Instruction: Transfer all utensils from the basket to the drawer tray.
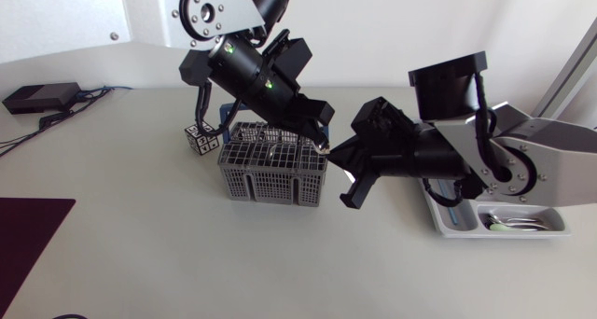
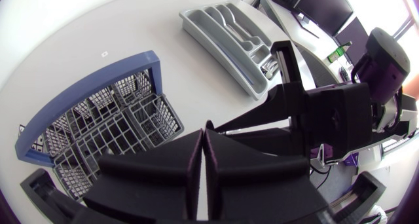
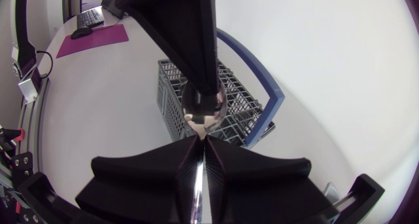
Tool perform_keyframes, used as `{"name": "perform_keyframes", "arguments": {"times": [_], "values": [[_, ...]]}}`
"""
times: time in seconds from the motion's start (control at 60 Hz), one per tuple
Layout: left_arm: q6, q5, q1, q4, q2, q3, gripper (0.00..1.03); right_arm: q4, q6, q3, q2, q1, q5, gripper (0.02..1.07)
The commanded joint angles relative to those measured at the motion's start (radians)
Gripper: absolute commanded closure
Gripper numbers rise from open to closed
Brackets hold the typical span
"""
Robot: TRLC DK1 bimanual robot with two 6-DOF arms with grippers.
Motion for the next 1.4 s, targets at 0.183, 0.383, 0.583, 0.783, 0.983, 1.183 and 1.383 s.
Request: {"name": "perform_keyframes", "arguments": {"times": [0.183,0.383,0.583,0.783,0.983,1.183,1.383], "values": [[-0.023,0.033,0.010,-0.007,0.003,0.047,0.84,-0.038,0.010,0.019,0.020,0.009,-0.017,1.01],[-0.025,0.039,0.052,0.032,-0.013,0.101,0.39,-0.071,-0.016,-0.015,-0.014,0.010,-0.050,1.01],[-0.032,0.010,0.130,0.077,-0.024,0.138,0.32,-0.173,-0.115,-0.032,-0.065,-0.116,-0.175,1.01],[0.064,-0.185,0.115,0.075,-0.033,0.041,0.32,-0.334,-0.331,-0.015,-0.068,-0.336,-0.329,1.01],[0.113,-0.344,0.082,0.092,-0.081,-0.095,0.35,-0.549,-0.728,0.039,0.032,-0.637,-0.432,1.01],[0.127,-0.456,0.049,0.138,-0.113,-0.190,0.37,-0.776,-1.171,0.176,0.238,-0.919,-0.426,1.01],[0.141,-0.528,0.007,0.161,-0.127,-0.238,0.37,-0.835,-1.461,0.312,0.417,-1.110,-0.323,1.01]]}}
